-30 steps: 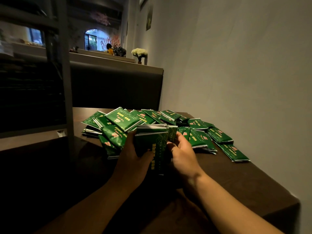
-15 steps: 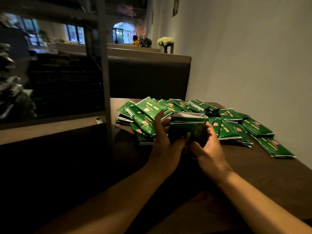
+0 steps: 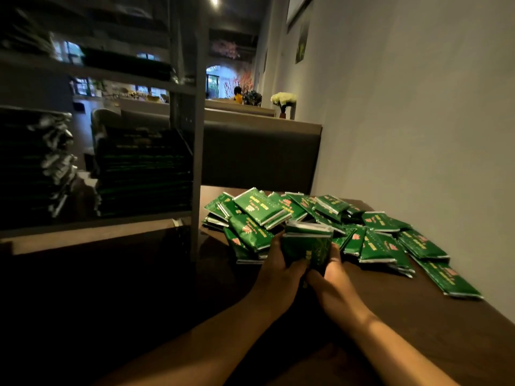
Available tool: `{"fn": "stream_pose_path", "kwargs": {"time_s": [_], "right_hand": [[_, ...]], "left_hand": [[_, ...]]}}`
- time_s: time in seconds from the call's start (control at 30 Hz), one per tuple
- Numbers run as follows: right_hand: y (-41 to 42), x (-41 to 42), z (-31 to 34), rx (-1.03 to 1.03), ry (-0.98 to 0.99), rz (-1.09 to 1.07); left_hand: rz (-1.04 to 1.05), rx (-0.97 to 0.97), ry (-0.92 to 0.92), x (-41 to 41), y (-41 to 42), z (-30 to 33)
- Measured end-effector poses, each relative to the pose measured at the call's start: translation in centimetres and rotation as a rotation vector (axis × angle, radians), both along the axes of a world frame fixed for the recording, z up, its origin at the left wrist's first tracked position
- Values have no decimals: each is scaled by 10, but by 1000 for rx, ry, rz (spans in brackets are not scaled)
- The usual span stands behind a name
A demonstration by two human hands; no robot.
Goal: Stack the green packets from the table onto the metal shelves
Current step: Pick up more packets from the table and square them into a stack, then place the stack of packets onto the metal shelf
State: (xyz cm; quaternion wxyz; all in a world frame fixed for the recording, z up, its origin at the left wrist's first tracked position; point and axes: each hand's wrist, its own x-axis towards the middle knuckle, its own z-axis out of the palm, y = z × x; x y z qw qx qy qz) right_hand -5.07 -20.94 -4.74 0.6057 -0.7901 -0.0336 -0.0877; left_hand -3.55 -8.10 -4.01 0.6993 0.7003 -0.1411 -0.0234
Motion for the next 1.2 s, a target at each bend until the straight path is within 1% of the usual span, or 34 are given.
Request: {"fn": "stream_pose_path", "kwargs": {"time_s": [0.07,0.13,0.2,0.3,0.4,0.47,0.53,0.57,0.63,0.73,0.77,0.87,0.93,1.0,1.1,1.2], "right_hand": [[-2,-6,4,-34,13,-5],[-1,-11,16,-31,14,-7],[-4,-13,22,36,23,4],[-2,-16,38,106,37,89],[10,-26,68,196,-12,143],[22,-32,88,227,-64,165],[38,-40,112,123,-164,193],[46,-43,122,40,-236,191],[60,-48,141,-196,-443,143],[85,-55,166,-568,-792,25],[98,-61,173,-657,-869,16],[139,-76,194,-827,-931,59],[158,-74,201,-960,-987,28],[178,-64,213,-1025,-1054,-16],[201,-49,232,-1005,-1150,-57],[214,-29,250,-993,-1185,-74]], "left_hand": [[44,9,11,-2,0,0],[100,-29,19,-5,5,9],[130,-69,41,-9,8,17],[175,-95,44,-19,17,35],[208,-148,54,-32,33,60],[214,-209,112,-41,47,80],[226,-291,141,-55,63,104],[263,-318,109,-60,70,115],[372,-382,27,-70,83,132],[527,-479,-32,-83,103,155],[573,-501,-55,-87,110,163],[656,-576,-111,-100,132,190],[627,-626,-79,-105,143,205],[621,-649,-59,-107,157,219],[647,-639,-88,-102,177,234],[574,-584,-95,-99,194,246]]}}
